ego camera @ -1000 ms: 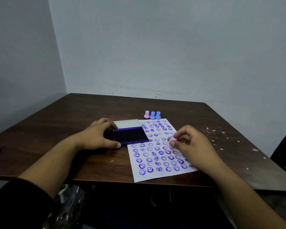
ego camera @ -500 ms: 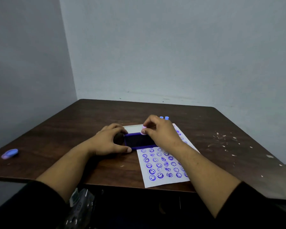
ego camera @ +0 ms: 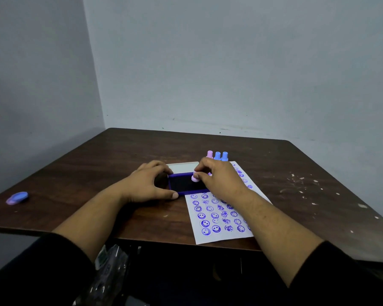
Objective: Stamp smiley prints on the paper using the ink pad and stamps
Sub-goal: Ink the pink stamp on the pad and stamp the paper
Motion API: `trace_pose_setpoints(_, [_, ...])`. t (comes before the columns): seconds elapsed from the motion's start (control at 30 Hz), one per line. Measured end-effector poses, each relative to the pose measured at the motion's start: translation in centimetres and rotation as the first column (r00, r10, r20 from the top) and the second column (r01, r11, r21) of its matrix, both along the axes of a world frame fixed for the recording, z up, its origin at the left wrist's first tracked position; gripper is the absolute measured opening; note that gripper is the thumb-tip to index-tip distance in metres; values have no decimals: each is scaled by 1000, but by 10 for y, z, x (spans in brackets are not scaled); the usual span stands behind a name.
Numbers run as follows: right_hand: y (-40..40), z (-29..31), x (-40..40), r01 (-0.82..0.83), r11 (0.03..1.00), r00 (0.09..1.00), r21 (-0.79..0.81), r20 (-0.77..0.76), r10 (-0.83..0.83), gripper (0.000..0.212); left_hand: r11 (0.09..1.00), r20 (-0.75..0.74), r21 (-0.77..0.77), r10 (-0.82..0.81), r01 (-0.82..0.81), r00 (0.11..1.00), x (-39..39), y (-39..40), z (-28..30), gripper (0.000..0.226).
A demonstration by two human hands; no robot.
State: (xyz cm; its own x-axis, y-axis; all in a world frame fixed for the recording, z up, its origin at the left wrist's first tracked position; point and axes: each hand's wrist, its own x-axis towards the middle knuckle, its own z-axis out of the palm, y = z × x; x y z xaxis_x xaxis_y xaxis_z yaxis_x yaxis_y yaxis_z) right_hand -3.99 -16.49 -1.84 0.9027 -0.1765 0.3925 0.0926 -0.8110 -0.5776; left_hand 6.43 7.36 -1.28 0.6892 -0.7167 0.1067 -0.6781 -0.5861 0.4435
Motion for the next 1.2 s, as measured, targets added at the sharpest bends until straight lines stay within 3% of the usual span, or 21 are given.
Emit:
trace_pose_setpoints(0.57, [1,3,-2,35,999,997,-17,-64,-36,9,1000,11,-3,-7,7,1000,3,1,-4,79])
trace_pose_setpoints(0.83, [1,2,-6,13,1000,1000,14,4,-13,10,1000,9,3,-1,1,1000,2,1,-2,86])
trace_pose_setpoints(0.97, [6,22,-19,40,996,990,86,134,-51,13,1000,1,2,-1,1,1000,0,2,-1,85])
trace_pose_setpoints(1.2, [20,28,-97,-67,979,977,194,211,25,19,1000,21,-10,7,-6,1000,-4,1,0,84])
